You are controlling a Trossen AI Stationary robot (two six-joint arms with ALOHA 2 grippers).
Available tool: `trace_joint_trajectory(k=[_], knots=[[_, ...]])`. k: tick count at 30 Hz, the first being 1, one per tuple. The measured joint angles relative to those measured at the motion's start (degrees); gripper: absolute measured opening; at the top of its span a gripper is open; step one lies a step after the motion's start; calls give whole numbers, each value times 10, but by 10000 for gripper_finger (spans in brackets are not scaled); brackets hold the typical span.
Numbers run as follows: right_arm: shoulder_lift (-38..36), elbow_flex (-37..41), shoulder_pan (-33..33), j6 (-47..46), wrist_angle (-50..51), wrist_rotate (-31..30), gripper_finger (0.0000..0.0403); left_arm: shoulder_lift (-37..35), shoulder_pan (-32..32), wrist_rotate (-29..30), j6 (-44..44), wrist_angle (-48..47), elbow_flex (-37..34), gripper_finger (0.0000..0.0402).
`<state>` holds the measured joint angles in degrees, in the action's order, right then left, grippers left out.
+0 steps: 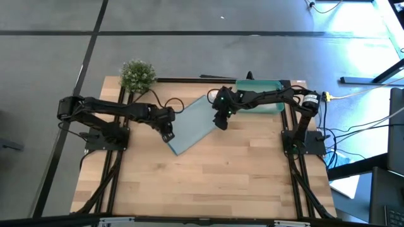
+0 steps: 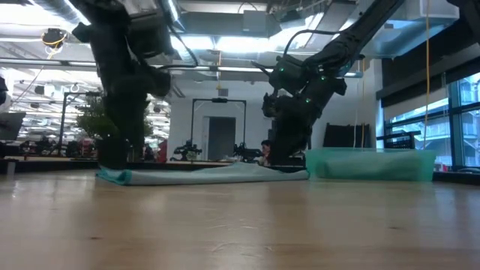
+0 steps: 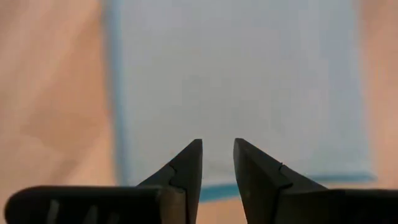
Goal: Roll microfiber towels into tight, uniform cylinder then place into a basket
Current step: Roll the blue microfiber towel
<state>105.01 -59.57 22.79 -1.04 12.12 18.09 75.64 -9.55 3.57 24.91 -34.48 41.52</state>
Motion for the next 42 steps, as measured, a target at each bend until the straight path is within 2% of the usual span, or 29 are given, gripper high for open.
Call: trace_joint_trajectory(k=[3, 10, 16, 21, 25, 28, 31, 37, 42], knots=[[5, 0, -1, 2, 3, -1, 157, 3, -7, 55, 0, 9, -12, 87], [40, -1, 0, 16, -1, -4, 157, 29, -7, 50, 37, 62, -73, 87], [43, -1, 3, 20, -18, -56, 157, 31, 13, 18, 61, 63, -87, 87], [46, 0, 24, 31, -51, -68, 157, 29, 46, -20, 78, 77, -95, 87], [46, 0, 37, 28, -91, -92, 157, 30, 75, -64, 80, 118, -98, 87], [45, -6, 43, 30, -89, -100, 157, 31, 92, -73, 64, 150, -99, 87], [34, -27, 45, 26, -66, -87, 157, 21, 91, -56, 49, 145, -82, 87], [23, -61, 37, 44, 31, 25, 157, -1, 81, 23, 16, 115, -69, 87], [31, -37, 23, 57, 25, 22, 157, 18, 77, 30, 18, 141, -90, 87]])
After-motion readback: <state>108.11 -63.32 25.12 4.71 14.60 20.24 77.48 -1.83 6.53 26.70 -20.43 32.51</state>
